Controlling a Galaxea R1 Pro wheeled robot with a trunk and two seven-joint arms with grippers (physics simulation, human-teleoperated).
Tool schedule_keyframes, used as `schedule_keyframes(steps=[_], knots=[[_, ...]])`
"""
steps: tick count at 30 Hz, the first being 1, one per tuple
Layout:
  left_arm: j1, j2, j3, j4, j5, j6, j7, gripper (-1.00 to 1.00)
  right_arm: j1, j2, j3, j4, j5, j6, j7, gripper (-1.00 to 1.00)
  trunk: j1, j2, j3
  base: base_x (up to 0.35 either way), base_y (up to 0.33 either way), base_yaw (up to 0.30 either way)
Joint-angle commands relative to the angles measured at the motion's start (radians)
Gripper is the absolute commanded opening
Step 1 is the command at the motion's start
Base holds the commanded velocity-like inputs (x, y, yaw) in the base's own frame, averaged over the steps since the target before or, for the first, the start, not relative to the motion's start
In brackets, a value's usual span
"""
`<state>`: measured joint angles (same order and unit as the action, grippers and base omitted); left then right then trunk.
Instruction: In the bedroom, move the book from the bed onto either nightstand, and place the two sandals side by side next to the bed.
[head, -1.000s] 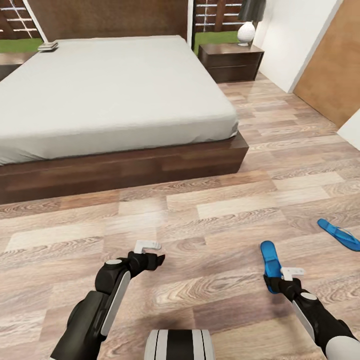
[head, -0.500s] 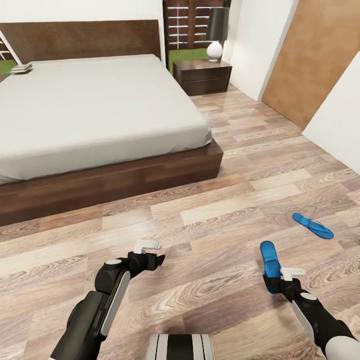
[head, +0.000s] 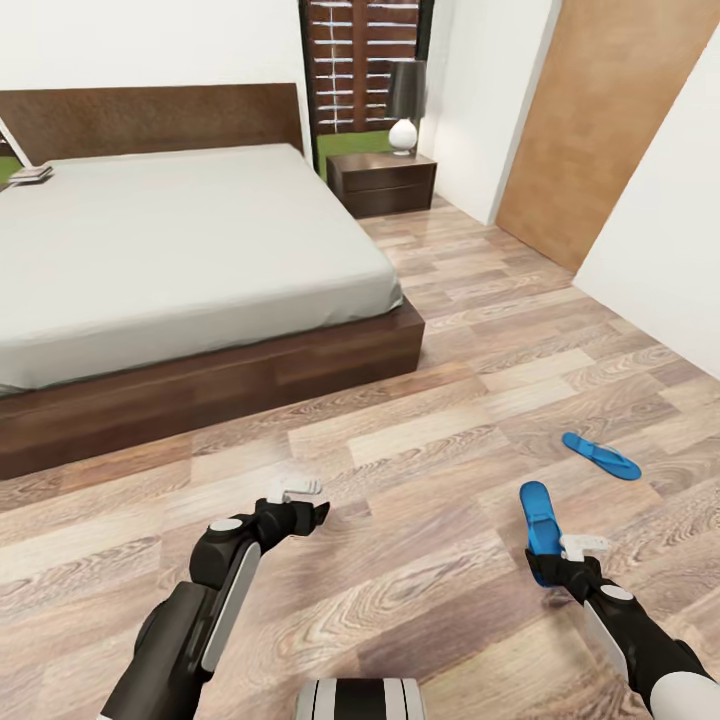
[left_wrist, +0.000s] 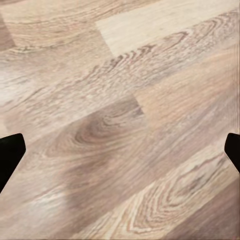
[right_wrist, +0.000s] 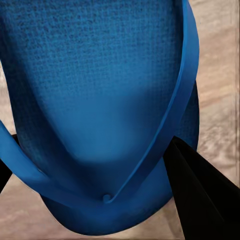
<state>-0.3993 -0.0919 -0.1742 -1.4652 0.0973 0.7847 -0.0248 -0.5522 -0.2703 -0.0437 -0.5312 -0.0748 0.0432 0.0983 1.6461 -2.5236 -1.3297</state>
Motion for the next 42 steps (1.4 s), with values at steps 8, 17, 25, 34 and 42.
schedule_keyframes(steps=[8, 17, 25, 34, 42], knots=[[0.000, 0.000, -0.007, 0.021, 0.001, 0.008, 0.004, 1.00, 0.000, 0.000, -0.004, -0.001, -0.009, 0.006, 0.006, -1.00, -0.004, 0.002, 0.035, 0.000, 0.000, -0.254], [0.000, -0.002, -0.007, 0.040, 0.001, 0.006, 0.002, 1.00, 0.000, 0.000, -0.003, -0.013, -0.009, 0.012, 0.012, -1.00, -0.008, 0.004, 0.076, 0.000, 0.000, -0.255], [0.000, -0.001, -0.005, 0.051, 0.005, -0.002, 0.003, 1.00, 0.000, 0.005, -0.001, -0.058, -0.010, 0.008, 0.017, -1.00, -0.011, 0.006, 0.112, 0.000, 0.000, -0.255], [0.000, 0.000, -0.010, 0.051, 0.004, -0.028, 0.003, 1.00, 0.000, 0.009, -0.001, -0.054, -0.010, 0.007, 0.017, -1.00, -0.015, 0.008, 0.154, 0.000, 0.000, -0.252], [0.000, 0.000, -0.009, 0.050, 0.005, -0.028, 0.009, 1.00, 0.000, 0.010, -0.002, -0.050, -0.009, 0.006, 0.015, -1.00, -0.019, 0.010, 0.192, 0.000, 0.000, -0.246]])
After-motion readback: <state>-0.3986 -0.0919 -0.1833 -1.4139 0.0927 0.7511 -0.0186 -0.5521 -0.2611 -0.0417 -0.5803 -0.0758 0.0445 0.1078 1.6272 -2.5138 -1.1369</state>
